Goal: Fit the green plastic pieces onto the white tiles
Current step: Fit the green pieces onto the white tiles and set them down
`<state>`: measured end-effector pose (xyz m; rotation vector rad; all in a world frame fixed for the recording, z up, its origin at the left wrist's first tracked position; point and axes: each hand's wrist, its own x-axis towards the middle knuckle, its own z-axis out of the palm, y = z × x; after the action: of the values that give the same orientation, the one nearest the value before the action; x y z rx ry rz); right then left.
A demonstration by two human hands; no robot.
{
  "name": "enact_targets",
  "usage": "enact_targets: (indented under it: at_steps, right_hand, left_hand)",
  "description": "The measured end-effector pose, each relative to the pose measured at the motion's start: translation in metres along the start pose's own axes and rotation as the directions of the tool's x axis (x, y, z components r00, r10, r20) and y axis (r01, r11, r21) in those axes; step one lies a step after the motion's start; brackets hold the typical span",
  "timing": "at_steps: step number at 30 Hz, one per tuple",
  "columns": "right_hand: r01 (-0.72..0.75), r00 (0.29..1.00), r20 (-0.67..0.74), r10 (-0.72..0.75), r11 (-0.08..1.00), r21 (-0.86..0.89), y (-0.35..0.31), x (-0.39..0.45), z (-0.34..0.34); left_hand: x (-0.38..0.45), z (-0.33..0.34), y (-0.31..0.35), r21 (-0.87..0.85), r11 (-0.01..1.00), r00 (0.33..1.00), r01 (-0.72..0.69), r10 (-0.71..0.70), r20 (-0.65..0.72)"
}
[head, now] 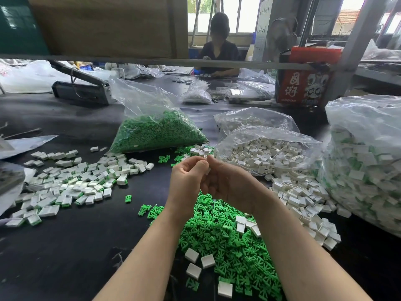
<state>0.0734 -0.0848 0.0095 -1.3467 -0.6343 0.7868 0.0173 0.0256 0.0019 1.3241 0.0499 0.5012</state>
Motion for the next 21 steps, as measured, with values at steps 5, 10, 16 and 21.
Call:
enact_targets:
  at_steps: [5,10,16,21]
  right_hand:
    - [0.02,1.0,-0.014,-0.02,1.0,0.005,0.004,0.0018,-0.0003]
    - [0.028,0.998,-0.064,-0.025,0.999,0.046,0.0092,0.0038,0.001]
    - [0.026,0.997,-0.07,-0.023,0.999,0.044,0.0061,0.0035,0.0001]
    - [0.007,0.998,-0.06,-0.004,0.999,0.041,0.004,0.0033,-0.0004]
  left_hand:
    - [0.0027,0.0009,-0.0031,-0.041,0.998,0.999,0.041,-0.042,-0.025]
    - [0.0021,0.0055,-0.0086,-0.077,0.993,0.989,0.092,-0.1,-0.105]
    - [0.0027,0.0057,-0.0064,-0.099,0.992,0.994,0.08,-0.087,-0.069]
    - [0.0029,0.0041,-0.007,-0.083,0.995,0.997,0.057,-0.061,-0.046]
